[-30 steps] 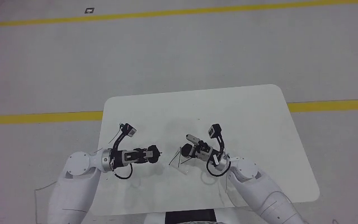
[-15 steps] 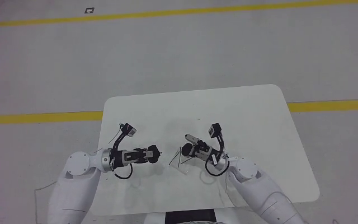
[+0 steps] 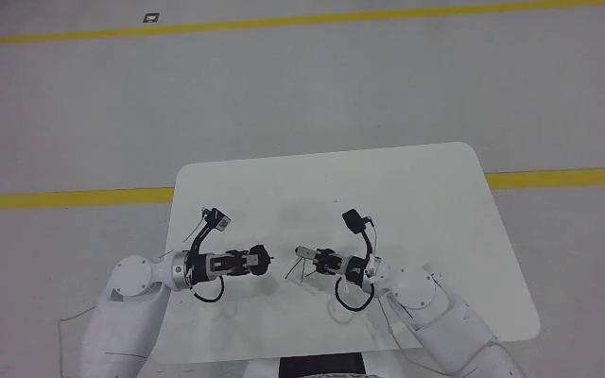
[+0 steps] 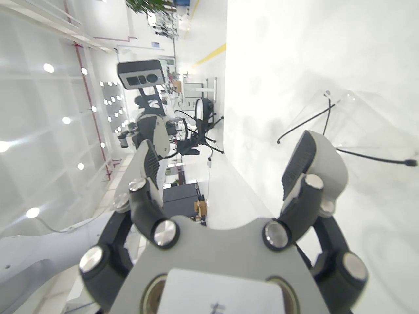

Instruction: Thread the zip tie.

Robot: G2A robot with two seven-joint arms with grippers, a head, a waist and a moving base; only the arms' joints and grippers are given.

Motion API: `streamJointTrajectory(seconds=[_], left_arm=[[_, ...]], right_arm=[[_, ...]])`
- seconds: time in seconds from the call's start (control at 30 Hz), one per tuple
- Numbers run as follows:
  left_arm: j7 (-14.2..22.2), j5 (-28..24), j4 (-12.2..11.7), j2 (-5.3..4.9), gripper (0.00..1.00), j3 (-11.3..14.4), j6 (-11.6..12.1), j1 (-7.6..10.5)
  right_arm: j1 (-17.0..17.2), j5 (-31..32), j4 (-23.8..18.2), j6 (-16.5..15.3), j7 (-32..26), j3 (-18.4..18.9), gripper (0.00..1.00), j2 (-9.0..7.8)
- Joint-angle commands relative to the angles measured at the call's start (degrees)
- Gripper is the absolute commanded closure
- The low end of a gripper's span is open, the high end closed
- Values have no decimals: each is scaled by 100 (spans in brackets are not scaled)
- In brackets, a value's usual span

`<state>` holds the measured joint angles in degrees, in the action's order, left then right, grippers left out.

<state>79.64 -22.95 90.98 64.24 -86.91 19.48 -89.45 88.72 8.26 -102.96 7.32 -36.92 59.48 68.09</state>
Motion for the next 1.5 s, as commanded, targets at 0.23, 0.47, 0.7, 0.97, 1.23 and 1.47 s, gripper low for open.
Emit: streamJointTrajectory(seconds=[0.23,0.47,0.7,0.97,1.23,1.47], left_arm=[[0,0,0,0,100,0,0,0],[0,0,0,0,100,0,0,0],[0,0,0,0,100,0,0,0],[0,0,0,0,100,0,0,0],[0,0,0,0,100,0,0,0],[0,0,0,0,100,0,0,0]], right_arm=[[-11,64,-6,69,18,-13,0,0],[-326,440,47,486,-57,-326,0,35],[-715,681,400,904,97,-815,0,148],[-715,681,400,904,97,-815,0,148],[-792,836,529,947,30,-1024,0,175],[-833,855,538,970,-36,-1122,0,192]])
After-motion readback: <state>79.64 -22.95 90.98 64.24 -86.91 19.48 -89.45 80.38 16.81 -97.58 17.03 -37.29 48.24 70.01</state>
